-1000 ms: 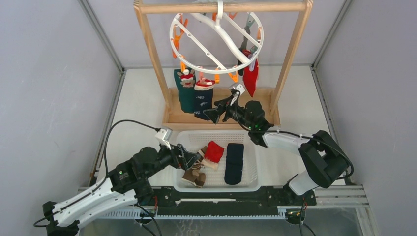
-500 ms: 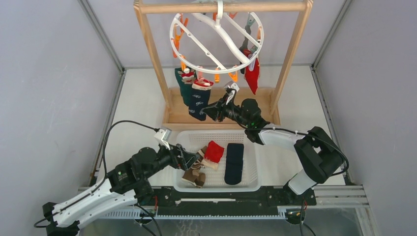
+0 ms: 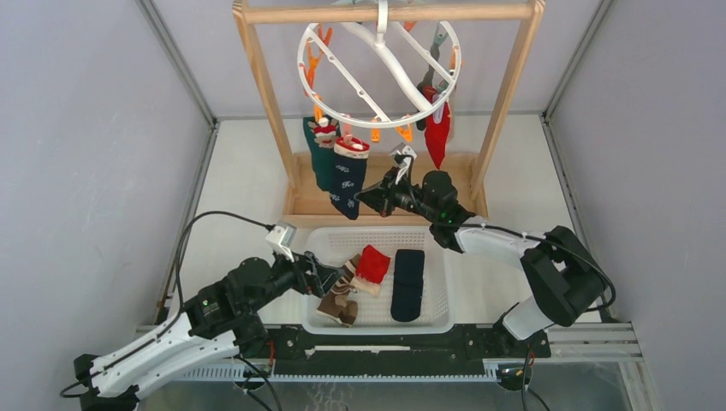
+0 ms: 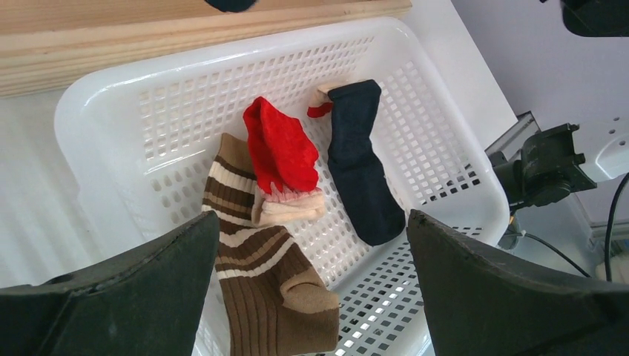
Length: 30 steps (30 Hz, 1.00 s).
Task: Remove the socks clipped to the hanger
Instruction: Remove the sock from the hanger.
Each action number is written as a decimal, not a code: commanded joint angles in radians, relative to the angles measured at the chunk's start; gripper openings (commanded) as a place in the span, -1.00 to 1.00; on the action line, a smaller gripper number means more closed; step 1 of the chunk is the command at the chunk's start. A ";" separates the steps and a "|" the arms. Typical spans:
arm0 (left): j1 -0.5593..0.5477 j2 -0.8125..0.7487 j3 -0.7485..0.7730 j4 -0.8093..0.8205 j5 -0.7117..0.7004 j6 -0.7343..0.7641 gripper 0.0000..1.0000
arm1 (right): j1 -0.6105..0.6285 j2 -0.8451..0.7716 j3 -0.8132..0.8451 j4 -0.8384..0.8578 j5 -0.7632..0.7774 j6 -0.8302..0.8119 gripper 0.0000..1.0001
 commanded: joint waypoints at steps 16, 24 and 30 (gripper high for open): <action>0.005 0.120 0.290 0.029 -0.088 0.208 1.00 | -0.058 -0.301 -0.082 -0.185 -0.134 -0.032 -0.97; 0.033 0.191 0.374 0.091 -0.067 0.300 1.00 | -0.079 -0.365 -0.085 -0.242 -0.240 -0.027 -0.97; 0.098 0.227 0.372 0.139 -0.003 0.332 0.99 | -0.108 -0.379 -0.085 -0.207 -0.367 0.064 -0.96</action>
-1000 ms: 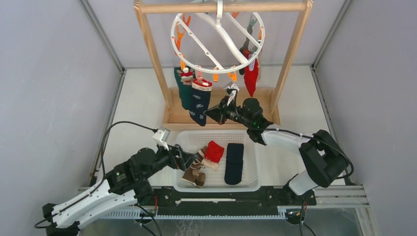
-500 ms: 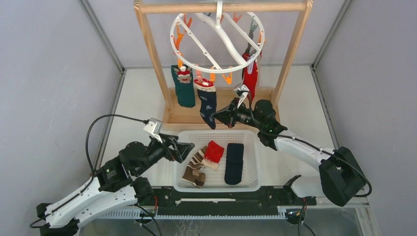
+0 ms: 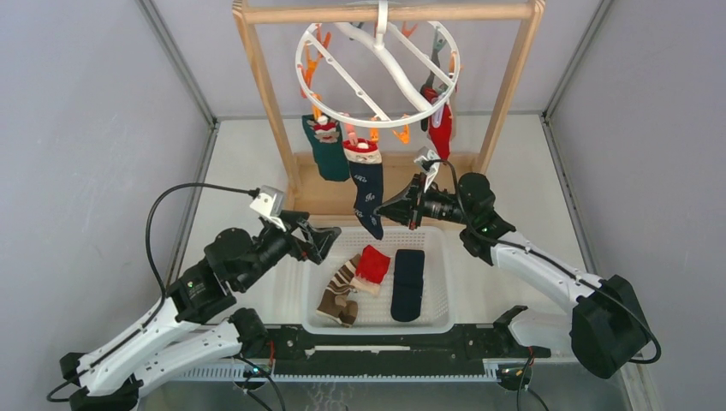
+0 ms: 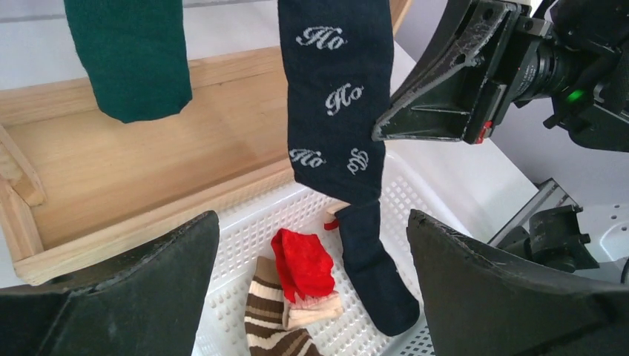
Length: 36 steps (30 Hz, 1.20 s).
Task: Remove the socks clipped to the hanger
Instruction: Remove the sock from the hanger.
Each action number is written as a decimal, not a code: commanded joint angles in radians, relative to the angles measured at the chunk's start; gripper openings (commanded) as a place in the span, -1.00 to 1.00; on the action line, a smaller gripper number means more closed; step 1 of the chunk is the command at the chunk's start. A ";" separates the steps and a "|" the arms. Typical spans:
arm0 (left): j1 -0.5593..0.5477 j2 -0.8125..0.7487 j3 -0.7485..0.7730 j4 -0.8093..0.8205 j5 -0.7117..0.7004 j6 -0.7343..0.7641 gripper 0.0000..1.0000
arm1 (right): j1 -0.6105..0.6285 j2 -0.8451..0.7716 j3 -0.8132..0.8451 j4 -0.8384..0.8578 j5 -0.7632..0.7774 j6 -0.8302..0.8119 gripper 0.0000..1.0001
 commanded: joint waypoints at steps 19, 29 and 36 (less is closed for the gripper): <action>0.159 0.140 -0.032 0.423 0.383 0.021 1.00 | -0.049 -0.012 0.000 0.183 -0.366 0.275 -0.94; 0.172 0.258 0.119 0.419 0.388 0.044 1.00 | -0.070 -0.047 0.000 0.092 -0.353 0.221 -0.93; 0.171 0.280 0.155 0.426 0.342 0.059 1.00 | -0.071 -0.077 0.000 0.023 -0.300 0.182 -0.94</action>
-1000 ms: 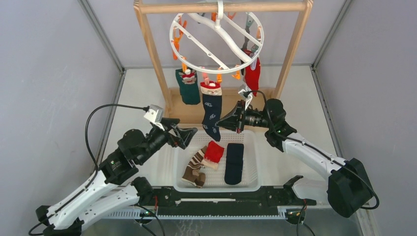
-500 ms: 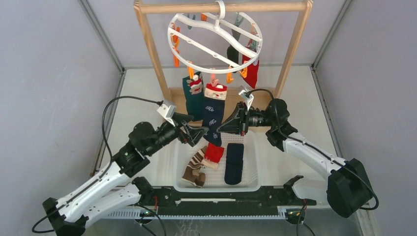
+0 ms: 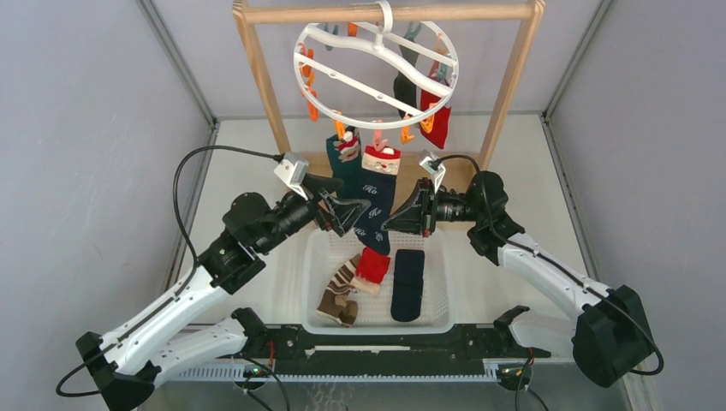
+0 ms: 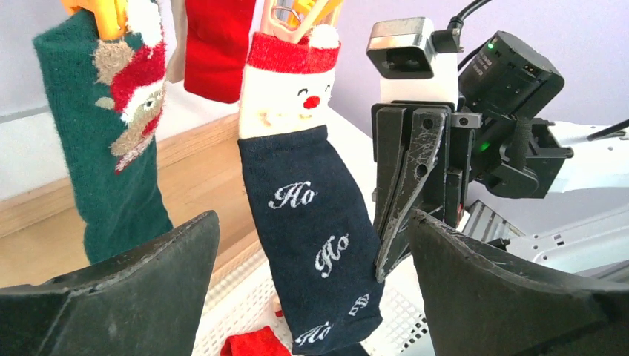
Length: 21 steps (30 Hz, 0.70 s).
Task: Remove the socks clipped to the hanger
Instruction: Remove the sock from the hanger.
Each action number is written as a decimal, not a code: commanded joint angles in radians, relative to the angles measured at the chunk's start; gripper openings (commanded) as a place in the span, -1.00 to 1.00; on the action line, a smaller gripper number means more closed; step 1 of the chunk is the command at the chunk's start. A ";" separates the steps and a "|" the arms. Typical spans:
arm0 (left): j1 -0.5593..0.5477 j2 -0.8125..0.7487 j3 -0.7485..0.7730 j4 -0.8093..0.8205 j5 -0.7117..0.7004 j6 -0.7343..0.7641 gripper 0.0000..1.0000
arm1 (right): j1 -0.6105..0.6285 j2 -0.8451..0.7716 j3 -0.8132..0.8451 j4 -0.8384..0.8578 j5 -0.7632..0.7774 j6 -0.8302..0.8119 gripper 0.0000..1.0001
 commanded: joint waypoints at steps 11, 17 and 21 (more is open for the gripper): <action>0.006 0.087 0.140 0.058 -0.037 0.098 1.00 | -0.001 -0.076 0.000 -0.089 0.067 -0.070 -0.94; 0.007 0.109 0.138 0.112 -0.046 0.160 1.00 | 0.007 -0.066 0.000 -0.081 0.072 -0.064 -0.94; 0.006 0.122 0.128 0.157 -0.070 0.206 0.97 | 0.015 -0.062 0.000 -0.083 0.077 -0.068 -0.94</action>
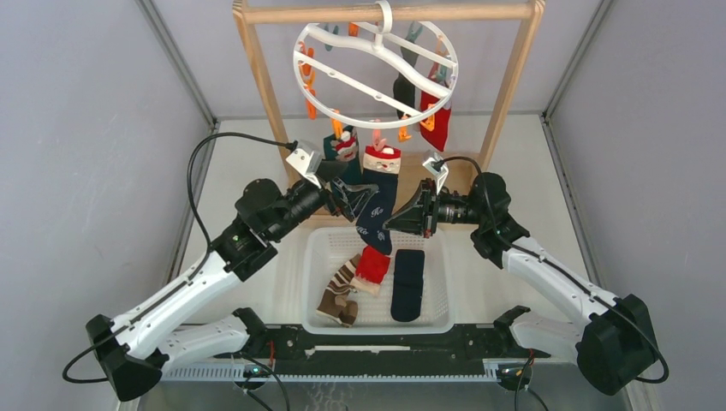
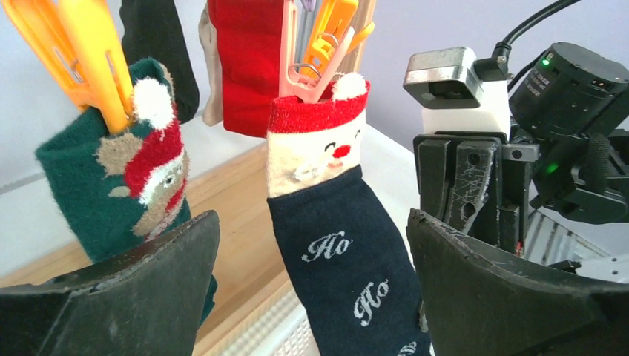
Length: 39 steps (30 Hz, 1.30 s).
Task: Remove the socks clipped to the hanger
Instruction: Remove the sock from the hanger.
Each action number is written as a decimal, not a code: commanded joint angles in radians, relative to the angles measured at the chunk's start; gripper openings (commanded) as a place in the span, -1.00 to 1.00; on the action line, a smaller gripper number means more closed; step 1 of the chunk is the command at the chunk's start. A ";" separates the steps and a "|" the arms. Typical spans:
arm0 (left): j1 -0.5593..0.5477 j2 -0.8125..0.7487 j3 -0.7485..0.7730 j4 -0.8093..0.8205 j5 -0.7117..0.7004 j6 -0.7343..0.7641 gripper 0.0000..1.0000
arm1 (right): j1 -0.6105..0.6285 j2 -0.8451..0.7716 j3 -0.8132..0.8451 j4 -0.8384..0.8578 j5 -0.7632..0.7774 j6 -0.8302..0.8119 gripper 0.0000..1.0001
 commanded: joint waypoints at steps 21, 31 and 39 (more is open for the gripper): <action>0.006 0.079 0.100 0.234 0.028 0.202 1.00 | 0.049 0.006 0.000 -0.003 0.037 -0.048 -0.95; 0.006 0.158 0.182 0.252 0.072 0.205 0.99 | 0.058 0.000 -0.017 0.007 0.037 -0.047 -0.95; 0.011 0.213 0.232 0.253 0.088 0.207 1.00 | 0.058 -0.008 -0.028 0.002 0.032 -0.056 -0.95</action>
